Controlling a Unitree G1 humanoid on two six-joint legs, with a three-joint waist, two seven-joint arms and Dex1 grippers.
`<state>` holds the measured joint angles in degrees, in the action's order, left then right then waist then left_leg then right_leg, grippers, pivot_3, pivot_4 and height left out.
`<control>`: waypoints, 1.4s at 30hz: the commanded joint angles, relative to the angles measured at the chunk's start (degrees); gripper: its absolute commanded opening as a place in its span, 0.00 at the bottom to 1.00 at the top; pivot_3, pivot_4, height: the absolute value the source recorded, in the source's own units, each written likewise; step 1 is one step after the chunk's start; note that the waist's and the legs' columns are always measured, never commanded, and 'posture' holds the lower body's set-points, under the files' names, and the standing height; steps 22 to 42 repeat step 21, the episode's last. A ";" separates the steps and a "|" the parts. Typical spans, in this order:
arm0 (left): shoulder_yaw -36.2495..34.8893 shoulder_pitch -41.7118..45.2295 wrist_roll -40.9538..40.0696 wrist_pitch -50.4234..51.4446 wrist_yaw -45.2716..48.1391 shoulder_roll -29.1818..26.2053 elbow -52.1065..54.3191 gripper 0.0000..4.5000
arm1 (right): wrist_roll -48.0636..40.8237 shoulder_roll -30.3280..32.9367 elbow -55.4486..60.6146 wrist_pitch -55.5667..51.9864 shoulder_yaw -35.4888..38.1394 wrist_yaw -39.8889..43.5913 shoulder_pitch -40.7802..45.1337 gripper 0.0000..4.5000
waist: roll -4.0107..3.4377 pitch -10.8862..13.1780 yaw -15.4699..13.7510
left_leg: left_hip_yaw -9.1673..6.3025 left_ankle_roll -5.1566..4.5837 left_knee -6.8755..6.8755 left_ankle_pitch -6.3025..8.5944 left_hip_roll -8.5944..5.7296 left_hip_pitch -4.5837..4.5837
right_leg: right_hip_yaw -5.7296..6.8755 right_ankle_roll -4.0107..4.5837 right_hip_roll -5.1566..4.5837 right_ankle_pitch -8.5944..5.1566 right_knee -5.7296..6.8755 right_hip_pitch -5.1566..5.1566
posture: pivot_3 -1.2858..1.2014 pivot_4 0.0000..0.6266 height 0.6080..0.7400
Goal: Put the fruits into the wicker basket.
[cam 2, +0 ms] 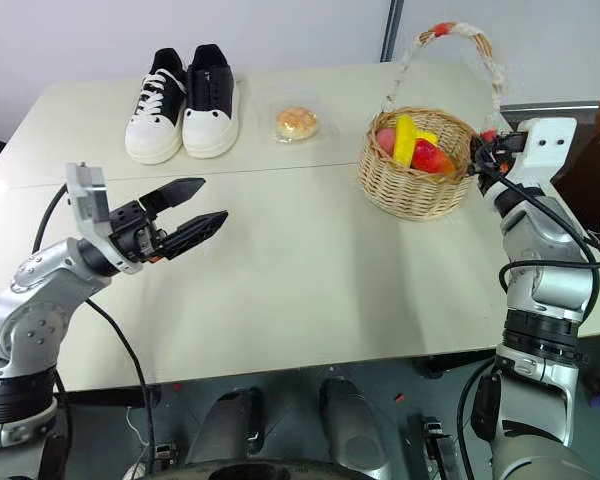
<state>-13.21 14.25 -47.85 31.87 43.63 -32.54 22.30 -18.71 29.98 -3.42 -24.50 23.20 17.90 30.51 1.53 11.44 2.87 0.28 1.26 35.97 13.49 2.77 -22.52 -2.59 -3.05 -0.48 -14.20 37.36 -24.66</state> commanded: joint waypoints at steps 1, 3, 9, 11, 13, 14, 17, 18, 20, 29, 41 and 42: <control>-0.81 0.09 0.42 -1.19 0.60 -0.65 0.35 1.00 | -0.47 1.38 5.17 1.53 1.76 -0.83 -0.72 0.72 | 0.00 0.00 -0.26 | 0.00 0.00 0.00 0.00 0.00 -0.02 | 0.00 -0.01 -0.01 0.00 0.00 0.00 | 0.52 0.24 1.00; -1.47 -0.77 1.44 -1.33 0.37 -1.40 -0.39 1.00 | -1.38 2.65 7.92 1.73 3.13 0.93 -4.05 0.83 | 0.00 0.00 -0.41 | 0.00 0.00 0.01 0.00 -0.01 -0.02 | 0.00 -0.02 -0.02 -0.02 -0.01 0.00 | 0.52 0.24 1.00; -5.49 -6.40 7.87 -0.94 -4.22 -5.52 -5.13 1.00 | -10.46 6.79 16.84 -1.51 7.74 13.37 -19.12 0.83 | 0.00 0.00 -0.54 | 0.00 -0.03 0.03 0.02 -0.03 -0.04 | 0.02 -0.11 -0.07 -0.11 -0.08 0.05 | 0.52 0.24 1.00; -6.57 -8.76 10.77 -2.91 -5.06 -6.38 -6.11 1.00 | -13.90 7.95 20.37 -2.88 6.97 18.79 -24.11 0.83 | 0.00 0.00 -0.23 | 0.00 -0.06 0.01 0.03 -0.02 0.02 | 0.01 -0.10 -0.06 -0.24 -0.08 0.08 | 0.52 0.24 1.00; -7.72 -11.47 12.20 -3.62 -5.09 -6.80 -7.18 1.00 | -15.14 9.34 23.63 -3.55 3.19 23.24 -27.66 0.83 | 0.00 0.00 0.14 | 0.02 -0.09 -0.01 0.05 0.02 0.09 | 0.00 -0.08 -0.04 -0.28 -0.07 0.10 | 0.52 0.24 1.00; -8.21 -12.46 12.68 -4.07 -4.97 -6.71 -7.45 1.00 | -15.29 9.62 24.72 -3.49 1.70 24.66 -28.68 0.83 | 0.00 0.00 0.27 | 0.03 -0.09 0.00 0.06 0.05 0.13 | -0.01 -0.03 -0.04 -0.27 -0.05 0.11 | 0.52 0.24 1.00; -9.90 -15.74 13.68 -5.85 -5.35 -5.56 -7.59 1.00 | -13.50 8.52 25.95 -1.66 -4.47 26.47 -28.41 0.83 | 0.01 -0.01 0.36 | 0.01 -0.08 0.06 0.06 0.05 0.14 | 0.00 0.09 -0.05 -0.21 -0.06 0.11 | 0.52 0.24 1.00; -10.16 -16.51 14.03 -6.35 -5.57 -5.30 -7.55 1.00 | -12.78 8.05 25.73 -1.07 -5.96 26.43 -27.83 0.83 | 0.02 -0.01 0.35 | 0.02 -0.08 0.07 0.06 0.04 0.14 | 0.00 0.09 -0.07 -0.20 -0.06 0.12 | 0.52 0.24 1.00; -11.09 -18.82 13.66 -6.89 -5.83 -4.27 -6.05 1.00 | -10.65 7.36 23.77 0.95 -9.88 27.24 -25.92 0.83 | 0.02 -0.01 0.19 | 0.02 -0.07 0.10 0.06 0.02 0.11 | 0.00 0.10 -0.09 -0.21 -0.11 0.12 | 0.52 0.24 1.00; -11.56 -19.80 13.19 -6.88 -5.83 -3.88 -5.31 1.00 | -9.96 7.08 22.78 1.90 -11.10 27.71 -25.08 0.83 | 0.02 -0.01 0.19 | 0.04 -0.07 0.09 0.06 0.02 0.11 | 0.00 0.10 -0.09 -0.21 -0.16 0.12 | 0.52 0.24 1.00; -11.56 -19.80 13.19 -6.88 -5.83 -3.88 -5.31 1.00 | -9.96 7.08 22.78 1.90 -11.10 27.71 -25.08 0.83 | 0.02 -0.01 0.19 | 0.04 -0.07 0.09 0.06 0.02 0.11 | 0.00 0.10 -0.09 -0.21 -0.16 0.12 | 0.52 0.24 1.00; -11.56 -19.80 13.19 -6.88 -5.83 -3.88 -5.31 1.00 | -9.96 7.08 22.78 1.90 -11.10 27.71 -25.08 0.83 | 0.02 -0.01 0.19 | 0.04 -0.07 0.09 0.06 0.02 0.11 | 0.00 0.10 -0.09 -0.21 -0.16 0.12 | 0.52 0.24 1.00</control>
